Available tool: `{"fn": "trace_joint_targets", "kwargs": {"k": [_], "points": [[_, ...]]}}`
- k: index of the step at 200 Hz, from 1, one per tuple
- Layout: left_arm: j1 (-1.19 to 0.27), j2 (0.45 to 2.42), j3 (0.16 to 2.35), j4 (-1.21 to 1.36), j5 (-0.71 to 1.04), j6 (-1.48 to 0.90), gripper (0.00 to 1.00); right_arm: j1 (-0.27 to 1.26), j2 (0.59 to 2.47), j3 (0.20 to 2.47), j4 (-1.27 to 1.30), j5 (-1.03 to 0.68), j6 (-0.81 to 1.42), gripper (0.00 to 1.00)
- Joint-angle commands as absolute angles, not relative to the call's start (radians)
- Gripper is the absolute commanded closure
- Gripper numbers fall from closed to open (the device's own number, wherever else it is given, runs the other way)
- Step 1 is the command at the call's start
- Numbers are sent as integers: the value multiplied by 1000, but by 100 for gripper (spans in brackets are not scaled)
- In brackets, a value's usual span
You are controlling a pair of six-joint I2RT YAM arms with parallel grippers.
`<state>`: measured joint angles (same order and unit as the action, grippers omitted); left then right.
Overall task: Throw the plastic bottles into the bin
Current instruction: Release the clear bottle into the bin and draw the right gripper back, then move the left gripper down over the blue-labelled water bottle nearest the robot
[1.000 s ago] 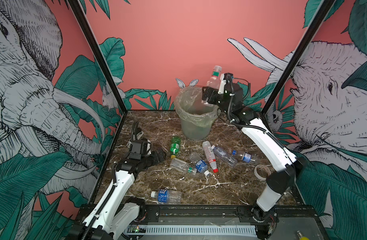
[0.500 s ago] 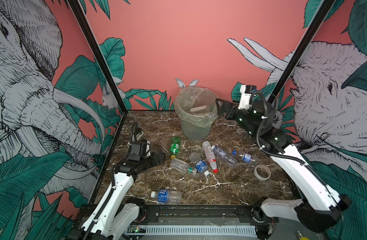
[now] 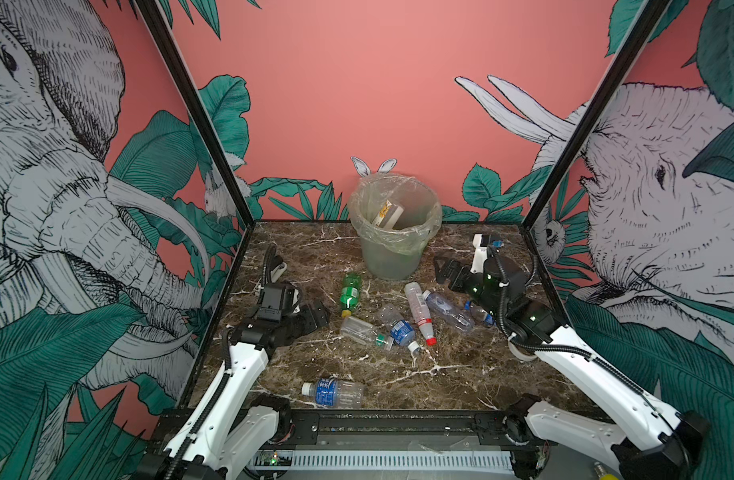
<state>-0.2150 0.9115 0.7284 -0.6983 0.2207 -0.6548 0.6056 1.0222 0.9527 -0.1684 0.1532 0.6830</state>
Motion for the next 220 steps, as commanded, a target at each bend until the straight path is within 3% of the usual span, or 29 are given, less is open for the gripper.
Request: {"fn": "trace_joint_targets", "kwargs": {"k": [1, 155, 220], "points": [[-210, 929, 752, -771, 196, -691, 1, 603, 977, 936, -176, 152, 726, 1], [-210, 839, 697, -874, 155, -918, 1, 603, 922, 815, -302, 78, 755, 1], [-209, 834, 716, -1019, 124, -984, 1, 602, 799, 736, -320, 112, 737, 1]]}}
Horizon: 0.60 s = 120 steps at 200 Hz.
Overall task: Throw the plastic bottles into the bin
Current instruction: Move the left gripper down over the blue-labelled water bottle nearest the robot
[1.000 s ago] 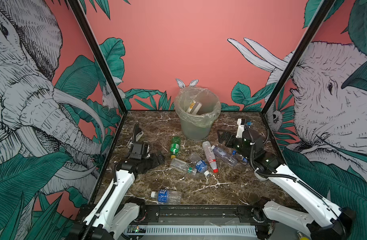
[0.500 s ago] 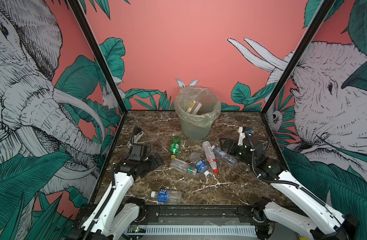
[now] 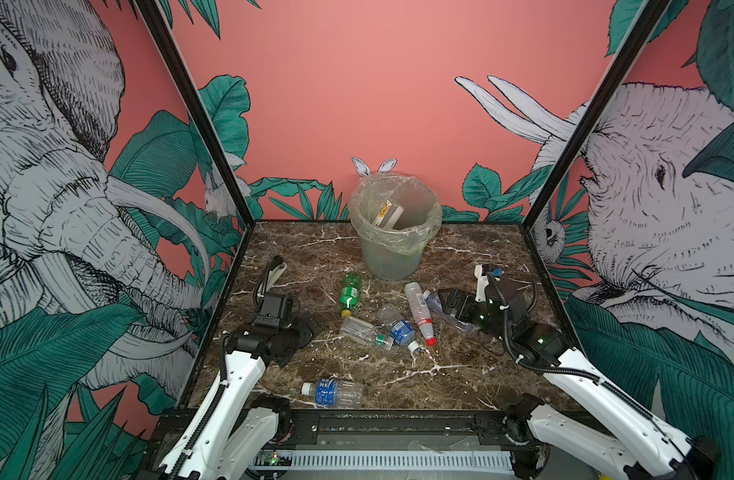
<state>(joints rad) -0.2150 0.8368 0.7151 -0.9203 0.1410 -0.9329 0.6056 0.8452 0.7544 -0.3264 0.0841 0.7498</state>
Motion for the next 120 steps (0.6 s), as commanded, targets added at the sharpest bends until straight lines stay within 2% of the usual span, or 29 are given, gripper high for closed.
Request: {"fn": "trace_joint_targets", "kwargs": {"k": [1, 65, 85, 120], "points": [[-210, 833, 716, -1021, 124, -985, 1, 603, 798, 735, -320, 114, 736, 1], [-247, 779, 697, -1107, 125, -1096, 1, 603, 762, 713, -358, 134, 737, 1], [-311, 763, 700, -1100, 113, -1132, 1, 603, 758, 699, -358, 144, 745, 1], [-448, 771, 722, -1234, 26, -1300, 1, 602, 716, 663, -346, 181, 778, 1]]}}
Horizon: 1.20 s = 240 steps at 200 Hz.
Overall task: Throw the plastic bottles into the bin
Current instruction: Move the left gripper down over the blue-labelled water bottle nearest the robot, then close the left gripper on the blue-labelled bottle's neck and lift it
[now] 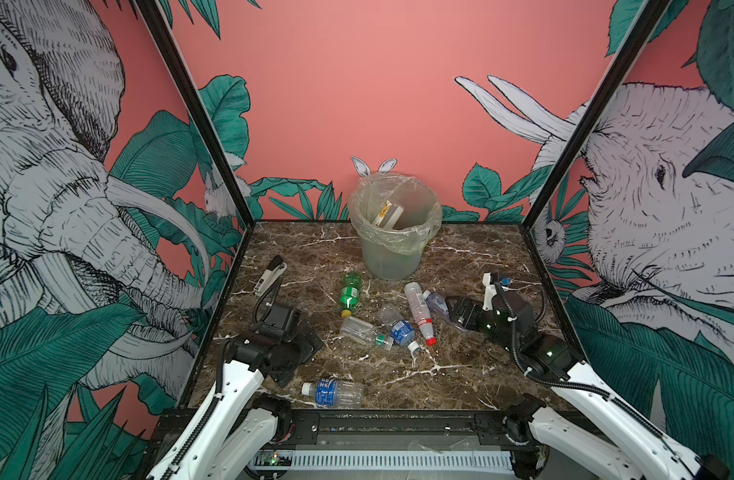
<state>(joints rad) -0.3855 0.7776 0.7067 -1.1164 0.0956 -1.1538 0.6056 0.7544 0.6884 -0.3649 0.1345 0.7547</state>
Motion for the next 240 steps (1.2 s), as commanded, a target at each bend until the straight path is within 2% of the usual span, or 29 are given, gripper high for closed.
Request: {"fn": "trace_joint_targets", "kwargs": {"k": [1, 50, 100, 165, 240], "points": [[-450, 770, 721, -1234, 27, -1306, 1, 603, 715, 662, -346, 183, 779, 1], [-522, 732, 694, -1259, 28, -1495, 1, 602, 663, 648, -370, 230, 779, 1], [-584, 816, 703, -1205, 51, -1554, 1, 602, 626, 628, -365, 258, 778, 1], [-752, 913, 753, -1201, 53, -1642, 2, 602, 623, 617, -369, 255, 767, 1], [-878, 931, 730, -1200, 54, -1753, 3, 602, 618, 581, -349, 238, 782, 1]]}}
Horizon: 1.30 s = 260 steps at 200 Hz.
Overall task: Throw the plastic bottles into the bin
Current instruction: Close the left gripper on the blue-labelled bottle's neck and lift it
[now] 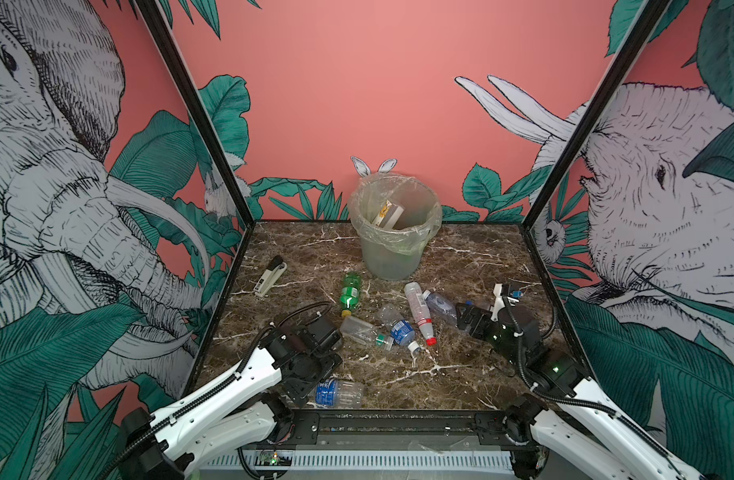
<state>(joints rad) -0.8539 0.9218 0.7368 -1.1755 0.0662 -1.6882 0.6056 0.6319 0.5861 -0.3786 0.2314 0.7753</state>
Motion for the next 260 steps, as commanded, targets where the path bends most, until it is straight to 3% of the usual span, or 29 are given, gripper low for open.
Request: {"fn": "trace_joint_targets", "kwargs": {"k": [1, 102, 192, 260], "points": [[-878, 932, 730, -1200, 56, -1753, 3, 602, 618, 581, -349, 238, 782, 1], [-1074, 1082, 697, -1072, 23, -1874, 4, 602, 525, 572, -436, 239, 789, 1], [-1093, 1220, 640, -878, -156, -1846, 11, 601, 497, 550, -461, 187, 839, 1], [-1094, 1159, 575, -782, -329, -1668, 20, 602, 520, 609, -494, 137, 875, 1]]}}
